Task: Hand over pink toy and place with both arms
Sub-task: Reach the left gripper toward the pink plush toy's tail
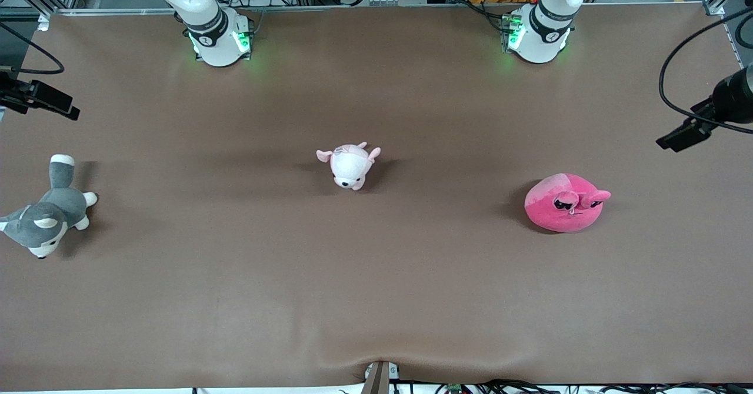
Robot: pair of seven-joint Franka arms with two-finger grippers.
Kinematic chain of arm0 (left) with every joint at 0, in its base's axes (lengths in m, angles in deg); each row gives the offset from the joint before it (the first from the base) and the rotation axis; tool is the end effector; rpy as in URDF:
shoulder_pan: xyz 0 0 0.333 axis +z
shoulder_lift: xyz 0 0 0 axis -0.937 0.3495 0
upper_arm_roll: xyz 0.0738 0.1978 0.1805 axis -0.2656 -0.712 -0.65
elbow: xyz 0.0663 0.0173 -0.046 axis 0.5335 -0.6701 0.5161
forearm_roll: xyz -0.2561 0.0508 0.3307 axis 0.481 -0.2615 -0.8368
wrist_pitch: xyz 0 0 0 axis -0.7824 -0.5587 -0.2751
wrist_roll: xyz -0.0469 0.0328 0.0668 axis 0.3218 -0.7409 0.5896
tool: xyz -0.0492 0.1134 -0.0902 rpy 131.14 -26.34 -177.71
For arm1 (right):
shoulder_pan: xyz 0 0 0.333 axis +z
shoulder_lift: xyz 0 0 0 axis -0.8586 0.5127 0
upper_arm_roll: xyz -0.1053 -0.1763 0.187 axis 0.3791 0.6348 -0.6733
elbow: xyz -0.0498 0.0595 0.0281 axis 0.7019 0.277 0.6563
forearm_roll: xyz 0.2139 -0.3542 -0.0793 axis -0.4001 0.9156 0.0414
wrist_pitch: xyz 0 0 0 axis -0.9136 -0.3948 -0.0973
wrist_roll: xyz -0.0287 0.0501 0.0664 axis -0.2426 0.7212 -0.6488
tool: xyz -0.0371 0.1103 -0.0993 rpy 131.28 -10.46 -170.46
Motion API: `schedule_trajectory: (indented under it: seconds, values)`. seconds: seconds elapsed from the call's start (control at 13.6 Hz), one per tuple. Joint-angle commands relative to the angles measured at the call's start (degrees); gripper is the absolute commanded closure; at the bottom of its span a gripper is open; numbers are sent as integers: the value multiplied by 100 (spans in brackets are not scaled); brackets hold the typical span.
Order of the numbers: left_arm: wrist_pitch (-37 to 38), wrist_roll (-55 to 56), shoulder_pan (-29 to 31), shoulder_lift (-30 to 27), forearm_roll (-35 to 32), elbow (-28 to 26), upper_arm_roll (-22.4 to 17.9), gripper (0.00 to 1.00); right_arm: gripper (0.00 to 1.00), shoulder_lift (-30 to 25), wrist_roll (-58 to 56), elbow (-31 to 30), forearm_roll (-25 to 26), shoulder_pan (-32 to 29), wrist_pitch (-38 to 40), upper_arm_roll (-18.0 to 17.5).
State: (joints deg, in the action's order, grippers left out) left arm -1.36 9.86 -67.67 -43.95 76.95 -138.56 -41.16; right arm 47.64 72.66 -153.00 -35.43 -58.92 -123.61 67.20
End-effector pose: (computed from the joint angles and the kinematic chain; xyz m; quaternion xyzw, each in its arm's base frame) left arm 0.5892 0.0099 0.5123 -0.9146 -0.3977 0.0571 0.0456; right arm 0.5595 -0.0429 0.5559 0.9960 -0.0714 -0.0532 0.0000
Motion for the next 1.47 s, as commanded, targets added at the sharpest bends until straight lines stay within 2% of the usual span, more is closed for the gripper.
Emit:
schedule_trajectory:
  seconds: [0.0, 0.15, 0.44, 0.73, 1.25, 1.4]
  values:
    - [-46, 1265, 110, 345, 430, 105, 14, 0, 0, -14, -55, -15, -4, -85, -67, -49]
    - [-55, 1822, 443, 599, 1211, 114, 14, 0, 0, -14, -47, -15, -118, -76, -146, -40]
    - [-64, 2385, 612, 1074, 1591, 114, 14, 0, 0, 38, -47, -24, -119, -67, -207, -40]
    - [-222, 2580, 972, 1566, 2426, 105, 14, 0, 0, 47, -55, -85, -119, -76, -260, -40]
    - [-503, 2580, 1165, 2094, 2576, -62, 14, 0, 0, 109, -55, -94, -119, -59, -331, -40]
    - [-635, 2571, 1201, 2269, 2856, -80, 14, 0, 0, 196, -47, -94, -119, -15, -357, -40]
